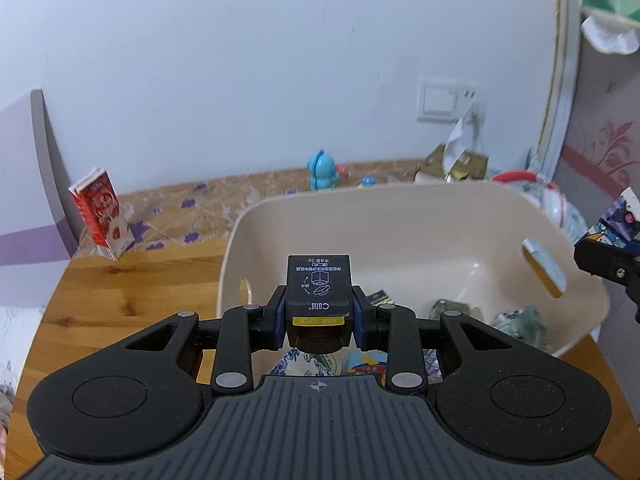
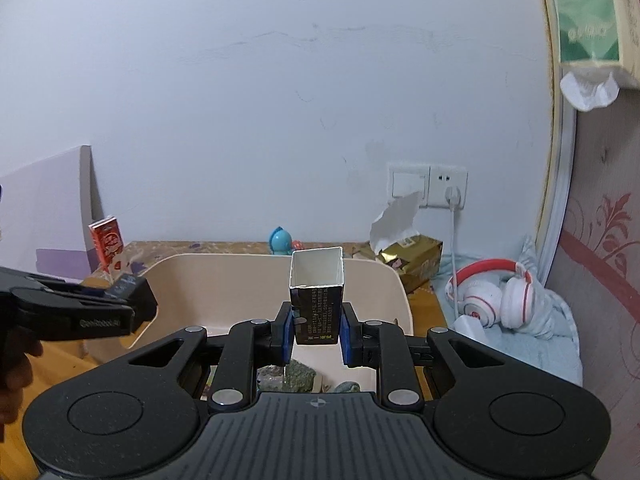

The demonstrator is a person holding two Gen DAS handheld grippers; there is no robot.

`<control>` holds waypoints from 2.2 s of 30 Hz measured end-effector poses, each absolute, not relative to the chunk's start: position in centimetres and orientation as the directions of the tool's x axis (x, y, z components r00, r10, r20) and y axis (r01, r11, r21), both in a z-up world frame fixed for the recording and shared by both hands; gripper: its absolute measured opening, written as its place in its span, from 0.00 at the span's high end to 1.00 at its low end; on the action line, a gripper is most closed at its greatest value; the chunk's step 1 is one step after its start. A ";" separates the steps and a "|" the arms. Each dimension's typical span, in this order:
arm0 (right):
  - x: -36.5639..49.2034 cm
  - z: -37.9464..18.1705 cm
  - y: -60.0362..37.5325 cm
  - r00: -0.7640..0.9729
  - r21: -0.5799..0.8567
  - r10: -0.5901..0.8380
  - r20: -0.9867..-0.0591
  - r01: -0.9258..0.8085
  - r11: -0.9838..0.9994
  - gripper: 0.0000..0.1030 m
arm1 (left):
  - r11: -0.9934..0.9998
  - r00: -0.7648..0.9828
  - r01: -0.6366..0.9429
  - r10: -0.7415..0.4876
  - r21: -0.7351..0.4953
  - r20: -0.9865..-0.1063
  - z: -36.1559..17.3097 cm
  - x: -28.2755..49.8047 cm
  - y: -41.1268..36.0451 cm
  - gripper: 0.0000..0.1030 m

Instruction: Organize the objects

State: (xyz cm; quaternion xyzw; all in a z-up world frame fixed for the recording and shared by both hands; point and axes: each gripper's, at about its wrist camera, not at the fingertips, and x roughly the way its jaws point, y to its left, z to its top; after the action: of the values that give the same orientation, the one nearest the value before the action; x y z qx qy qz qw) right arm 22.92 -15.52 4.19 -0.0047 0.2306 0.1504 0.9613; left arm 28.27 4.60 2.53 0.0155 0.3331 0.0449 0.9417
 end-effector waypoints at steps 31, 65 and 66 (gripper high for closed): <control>28.0 1.9 -14.1 0.771 0.026 0.223 -0.597 -0.259 0.965 0.09 | 0.998 0.670 -0.049 0.063 0.041 -0.740 0.6 30.8 3.1 0.19; 17.6 4.4 -17.2 0.795 0.074 0.248 -0.553 -0.250 0.965 0.00 | 0.999 0.760 -0.047 0.053 0.027 -0.648 3.9 16.6 3.9 0.17; 17.2 4.4 -17.1 0.792 0.076 0.254 -0.555 -0.255 0.964 0.00 | 0.998 0.759 -0.046 0.055 0.030 -0.648 3.9 16.2 3.8 0.17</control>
State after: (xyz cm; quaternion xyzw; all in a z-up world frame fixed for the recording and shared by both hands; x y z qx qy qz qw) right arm 17.15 -17.14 4.39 -0.0013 0.2928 0.1344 0.9467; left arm 16.18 3.81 3.88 0.0060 0.3458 0.0269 0.9379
